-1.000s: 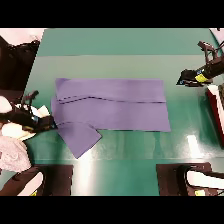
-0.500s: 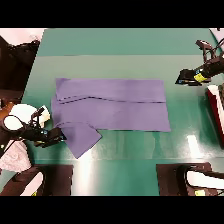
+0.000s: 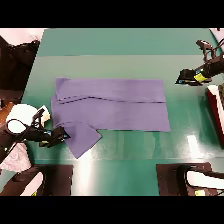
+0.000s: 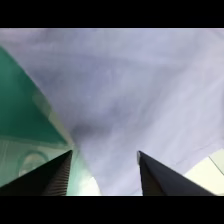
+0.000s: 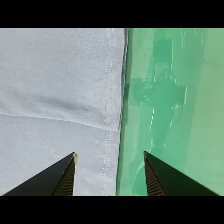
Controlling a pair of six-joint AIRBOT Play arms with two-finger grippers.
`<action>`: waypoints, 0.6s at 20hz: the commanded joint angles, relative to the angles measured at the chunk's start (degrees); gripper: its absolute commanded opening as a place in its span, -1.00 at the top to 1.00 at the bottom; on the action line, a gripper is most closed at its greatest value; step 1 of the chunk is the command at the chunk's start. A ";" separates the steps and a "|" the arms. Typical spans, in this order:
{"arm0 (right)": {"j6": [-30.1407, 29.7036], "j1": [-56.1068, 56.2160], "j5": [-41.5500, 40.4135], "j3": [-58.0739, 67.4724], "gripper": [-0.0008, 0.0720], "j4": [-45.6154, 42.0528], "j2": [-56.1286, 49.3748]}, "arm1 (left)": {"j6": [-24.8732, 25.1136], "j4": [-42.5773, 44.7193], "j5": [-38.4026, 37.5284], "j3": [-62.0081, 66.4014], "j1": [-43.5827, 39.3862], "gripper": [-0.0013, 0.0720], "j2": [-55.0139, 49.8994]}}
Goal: Fold the shirts.
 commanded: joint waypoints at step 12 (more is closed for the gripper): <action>-2.23 -1.49 8.15 -1.16 -0.23 -0.02 0.35 | 6.40 -3.21 -1.84 2.43 0.02 0.90 -0.09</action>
